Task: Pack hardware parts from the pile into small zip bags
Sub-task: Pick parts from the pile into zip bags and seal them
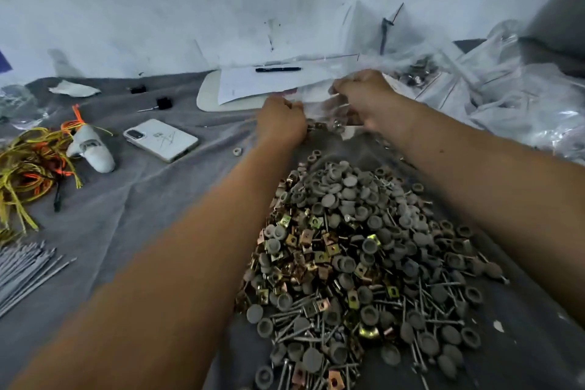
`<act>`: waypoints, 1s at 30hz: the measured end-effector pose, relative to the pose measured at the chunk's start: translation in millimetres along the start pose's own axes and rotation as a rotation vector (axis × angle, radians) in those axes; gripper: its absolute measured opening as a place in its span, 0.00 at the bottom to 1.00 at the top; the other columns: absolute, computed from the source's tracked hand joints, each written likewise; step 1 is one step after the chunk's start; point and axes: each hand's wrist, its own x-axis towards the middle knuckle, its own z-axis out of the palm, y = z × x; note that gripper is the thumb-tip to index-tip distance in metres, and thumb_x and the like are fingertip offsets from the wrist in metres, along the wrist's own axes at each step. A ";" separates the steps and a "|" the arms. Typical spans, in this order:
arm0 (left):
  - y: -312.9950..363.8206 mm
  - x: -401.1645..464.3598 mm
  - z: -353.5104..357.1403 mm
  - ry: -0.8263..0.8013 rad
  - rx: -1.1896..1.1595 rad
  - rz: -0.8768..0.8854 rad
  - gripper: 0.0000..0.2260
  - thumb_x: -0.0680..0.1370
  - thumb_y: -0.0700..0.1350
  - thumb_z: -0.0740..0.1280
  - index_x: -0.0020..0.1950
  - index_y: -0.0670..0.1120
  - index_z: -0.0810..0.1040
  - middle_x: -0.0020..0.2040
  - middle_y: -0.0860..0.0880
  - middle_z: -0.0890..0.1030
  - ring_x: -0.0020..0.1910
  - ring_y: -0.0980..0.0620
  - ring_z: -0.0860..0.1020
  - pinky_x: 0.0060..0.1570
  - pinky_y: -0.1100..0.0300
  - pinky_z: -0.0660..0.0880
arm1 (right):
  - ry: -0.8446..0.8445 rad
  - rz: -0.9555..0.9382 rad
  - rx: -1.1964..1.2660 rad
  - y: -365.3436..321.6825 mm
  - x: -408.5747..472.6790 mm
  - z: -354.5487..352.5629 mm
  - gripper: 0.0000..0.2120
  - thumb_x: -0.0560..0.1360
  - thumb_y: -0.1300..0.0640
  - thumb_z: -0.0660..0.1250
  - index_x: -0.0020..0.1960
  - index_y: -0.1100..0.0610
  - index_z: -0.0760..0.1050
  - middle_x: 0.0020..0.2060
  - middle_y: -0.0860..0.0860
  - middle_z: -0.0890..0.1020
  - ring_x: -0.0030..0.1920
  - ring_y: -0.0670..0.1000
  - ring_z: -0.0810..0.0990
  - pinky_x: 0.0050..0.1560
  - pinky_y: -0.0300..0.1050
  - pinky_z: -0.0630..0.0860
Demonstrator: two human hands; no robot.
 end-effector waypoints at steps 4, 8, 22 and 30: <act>-11.8 26.5 24.5 0.011 0.411 0.028 0.24 0.83 0.46 0.66 0.76 0.38 0.66 0.66 0.37 0.79 0.66 0.38 0.78 0.60 0.49 0.75 | 0.008 0.004 -0.285 24.5 51.2 14.1 0.15 0.79 0.54 0.71 0.61 0.61 0.73 0.52 0.55 0.82 0.52 0.57 0.83 0.48 0.50 0.82; -26.8 28.8 39.8 -0.034 0.752 0.120 0.25 0.82 0.50 0.69 0.76 0.44 0.66 0.73 0.36 0.71 0.73 0.36 0.69 0.68 0.44 0.71 | 0.002 -0.119 -0.719 43.9 61.4 12.9 0.27 0.75 0.50 0.75 0.67 0.59 0.70 0.59 0.54 0.78 0.59 0.55 0.77 0.53 0.46 0.73; 93.0 -136.8 51.0 -0.187 0.289 0.504 0.07 0.77 0.49 0.69 0.47 0.46 0.81 0.45 0.49 0.82 0.48 0.47 0.79 0.42 0.58 0.69 | -0.138 -0.190 -0.519 21.7 -144.1 -161.4 0.04 0.78 0.62 0.72 0.46 0.63 0.82 0.36 0.57 0.87 0.36 0.54 0.87 0.35 0.44 0.82; 94.1 -300.6 121.7 -0.764 0.515 0.501 0.08 0.75 0.42 0.72 0.41 0.46 0.73 0.48 0.39 0.82 0.50 0.38 0.82 0.38 0.57 0.68 | -0.263 0.160 -1.185 54.8 -281.0 -245.5 0.08 0.69 0.48 0.77 0.42 0.52 0.82 0.31 0.51 0.85 0.30 0.49 0.85 0.33 0.45 0.83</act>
